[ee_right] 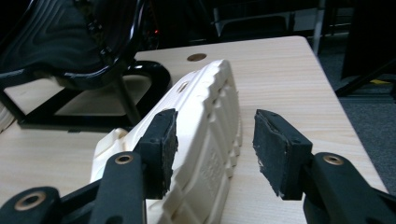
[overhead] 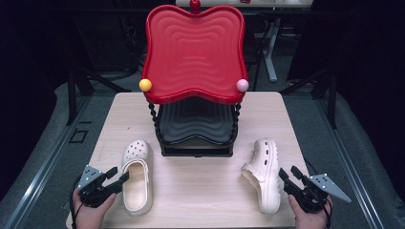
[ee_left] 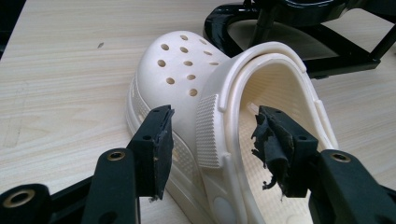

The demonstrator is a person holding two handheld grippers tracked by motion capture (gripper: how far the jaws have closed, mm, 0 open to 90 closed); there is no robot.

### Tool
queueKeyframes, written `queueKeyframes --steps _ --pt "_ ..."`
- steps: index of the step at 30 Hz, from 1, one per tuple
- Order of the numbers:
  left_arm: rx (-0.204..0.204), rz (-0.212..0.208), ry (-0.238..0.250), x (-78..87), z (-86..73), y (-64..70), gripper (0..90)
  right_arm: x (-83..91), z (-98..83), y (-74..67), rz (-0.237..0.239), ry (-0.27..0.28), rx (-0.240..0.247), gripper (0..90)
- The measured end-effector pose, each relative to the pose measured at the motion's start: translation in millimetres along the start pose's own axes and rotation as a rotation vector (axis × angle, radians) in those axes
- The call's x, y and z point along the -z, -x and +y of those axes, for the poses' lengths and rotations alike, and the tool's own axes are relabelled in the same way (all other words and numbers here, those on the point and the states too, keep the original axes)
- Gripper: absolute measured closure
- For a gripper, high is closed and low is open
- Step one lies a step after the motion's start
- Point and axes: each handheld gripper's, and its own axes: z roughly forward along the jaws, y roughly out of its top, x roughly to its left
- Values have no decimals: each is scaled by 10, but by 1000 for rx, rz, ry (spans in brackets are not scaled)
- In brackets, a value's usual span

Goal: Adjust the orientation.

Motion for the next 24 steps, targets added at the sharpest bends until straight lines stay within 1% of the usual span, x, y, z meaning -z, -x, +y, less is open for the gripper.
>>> queueKeyframes --steps 1,2,4,5,6,7,8,9,11,13,16,18,20,23,24 --pt "-8 2 -5 -3 -3 4 464 0 -1 13 -5 5 -7 490" --pt "-8 2 -5 -3 -3 4 464 0 -1 13 -5 5 -7 490" --pt "-24 13 -15 -7 -7 21 464 -6 -4 31 -5 10 -24 491" --pt "-21 22 -23 -7 -7 30 472 0 -3 37 -4 7 -26 491" --pt "-1 45 -41 -6 -3 51 489 6 0 39 -7 6 -21 491" --pt "16 58 -46 -7 6 76 515 10 2 34 -7 17 -18 491" --pt "17 65 -44 -7 15 97 523 14 5 25 -5 23 -19 491" --pt "5 77 -43 -13 22 118 525 17 7 19 -3 22 -20 491" --pt "-18 81 -47 -29 27 146 534 19 7 5 0 18 -17 491" --pt "-25 84 -53 -54 21 165 547 14 4 -8 1 14 -13 492" --pt "-39 110 -61 -77 21 185 583 10 1 -23 5 7 -19 492" --pt "-41 138 -57 -99 23 193 625 13 -1 -27 4 -1 -13 492" --pt "-51 153 -54 -117 31 207 654 14 1 -32 2 1 -9 491" --pt "-74 179 -62 -129 38 233 681 10 1 -38 4 9 -15 491" --pt "-73 181 -63 -131 38 235 685 10 2 -38 2 4 -14 491"
